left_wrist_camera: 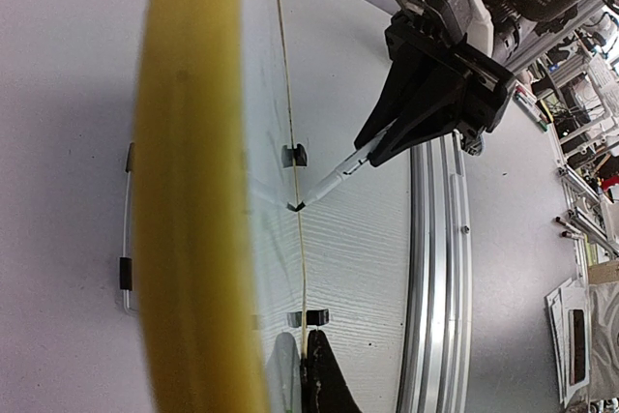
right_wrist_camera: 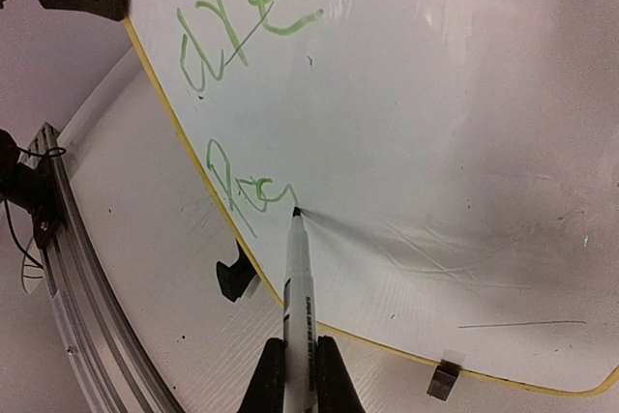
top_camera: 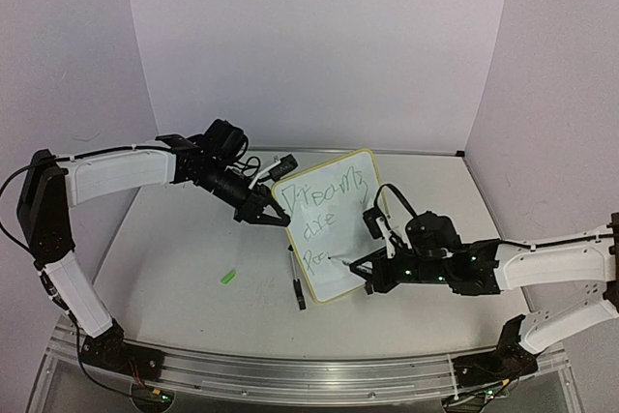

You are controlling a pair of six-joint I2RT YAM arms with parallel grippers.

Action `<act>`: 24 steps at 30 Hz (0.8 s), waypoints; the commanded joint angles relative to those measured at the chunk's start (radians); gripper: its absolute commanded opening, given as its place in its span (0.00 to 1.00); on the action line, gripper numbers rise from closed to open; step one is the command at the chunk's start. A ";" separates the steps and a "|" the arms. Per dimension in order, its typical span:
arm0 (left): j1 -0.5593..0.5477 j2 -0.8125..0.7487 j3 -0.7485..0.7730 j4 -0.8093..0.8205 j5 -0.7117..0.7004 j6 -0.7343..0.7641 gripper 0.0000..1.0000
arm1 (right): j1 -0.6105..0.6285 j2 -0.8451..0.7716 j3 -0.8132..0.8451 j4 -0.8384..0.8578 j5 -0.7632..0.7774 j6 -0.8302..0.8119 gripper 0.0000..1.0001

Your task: Write a sentence on the whiteboard

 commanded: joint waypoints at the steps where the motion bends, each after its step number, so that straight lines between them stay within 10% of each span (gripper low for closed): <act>1: -0.015 0.029 0.005 -0.064 -0.057 0.045 0.00 | -0.003 0.025 -0.009 -0.006 -0.009 0.012 0.00; 24: -0.015 0.027 0.004 -0.063 -0.057 0.045 0.00 | -0.003 -0.056 -0.016 0.076 0.031 0.030 0.00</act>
